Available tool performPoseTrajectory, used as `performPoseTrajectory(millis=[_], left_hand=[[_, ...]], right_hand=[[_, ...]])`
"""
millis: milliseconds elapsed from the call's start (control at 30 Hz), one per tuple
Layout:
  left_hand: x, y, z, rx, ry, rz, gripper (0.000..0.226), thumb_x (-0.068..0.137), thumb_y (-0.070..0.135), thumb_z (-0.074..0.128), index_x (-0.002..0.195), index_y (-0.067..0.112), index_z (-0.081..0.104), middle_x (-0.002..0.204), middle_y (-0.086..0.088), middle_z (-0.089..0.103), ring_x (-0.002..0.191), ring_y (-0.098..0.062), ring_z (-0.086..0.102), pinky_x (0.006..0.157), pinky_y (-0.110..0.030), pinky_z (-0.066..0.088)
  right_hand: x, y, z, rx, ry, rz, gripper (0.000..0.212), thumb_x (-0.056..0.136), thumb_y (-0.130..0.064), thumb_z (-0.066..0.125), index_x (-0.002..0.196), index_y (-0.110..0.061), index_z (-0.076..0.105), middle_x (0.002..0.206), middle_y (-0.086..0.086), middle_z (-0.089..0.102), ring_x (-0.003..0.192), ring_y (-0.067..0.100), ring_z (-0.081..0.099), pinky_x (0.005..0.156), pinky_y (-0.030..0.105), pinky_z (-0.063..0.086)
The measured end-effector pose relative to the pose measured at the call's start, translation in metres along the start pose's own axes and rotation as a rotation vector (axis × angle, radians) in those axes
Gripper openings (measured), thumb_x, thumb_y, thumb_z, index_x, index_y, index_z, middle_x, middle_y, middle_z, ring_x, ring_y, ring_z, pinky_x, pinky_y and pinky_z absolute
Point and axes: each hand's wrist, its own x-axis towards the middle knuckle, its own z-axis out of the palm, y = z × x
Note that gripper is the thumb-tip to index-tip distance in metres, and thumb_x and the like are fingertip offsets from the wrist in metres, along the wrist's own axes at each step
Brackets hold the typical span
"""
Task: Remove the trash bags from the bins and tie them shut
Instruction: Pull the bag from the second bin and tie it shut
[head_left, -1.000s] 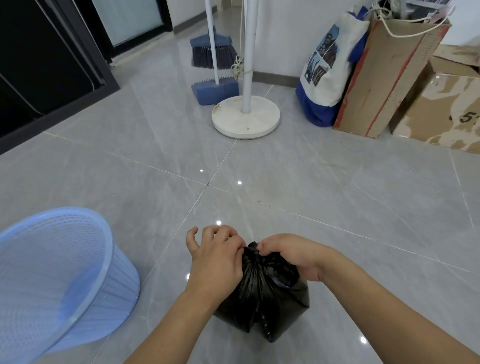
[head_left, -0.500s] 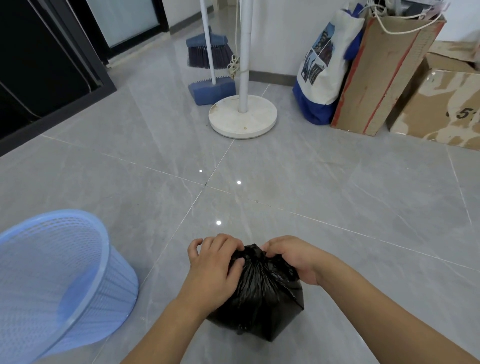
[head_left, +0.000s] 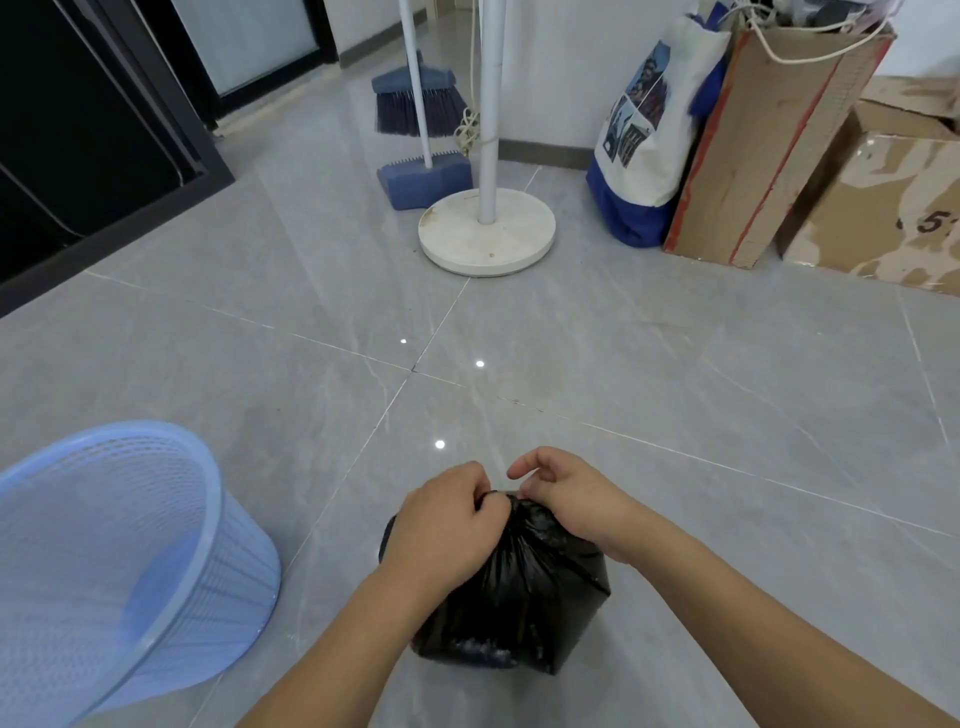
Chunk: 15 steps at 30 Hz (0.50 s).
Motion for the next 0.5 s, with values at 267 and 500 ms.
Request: performPoseTrajectory(millis=[267, 500], left_hand=[[0.011, 0.005, -0.016, -0.711, -0.102, -0.413, 0.013, 0.083, 0.017, 0.054, 0.072, 0.011, 0.050, 0.071, -0.010, 0.046, 0.060, -0.019, 0.040, 0.057, -0.032, 0.034], [0.011, 0.003, -0.015, -0.583, 0.004, -0.339, 0.018, 0.082, 0.016, 0.057, 0.065, 0.012, 0.053, 0.054, 0.000, 0.050, 0.051, -0.016, 0.041, 0.054, -0.028, 0.036]], right_hand=[[0.005, -0.001, 0.007, -0.445, 0.187, -0.272, 0.016, 0.098, -0.032, 0.045, 0.091, -0.027, 0.058, 0.080, -0.006, 0.064, 0.076, 0.013, 0.059, 0.070, 0.028, 0.046], [0.006, 0.001, 0.003, -0.621, 0.273, -0.355, 0.024, 0.100, -0.038, 0.037, 0.097, -0.024, 0.057, 0.078, -0.005, 0.065, 0.076, 0.016, 0.060, 0.071, 0.037, 0.049]])
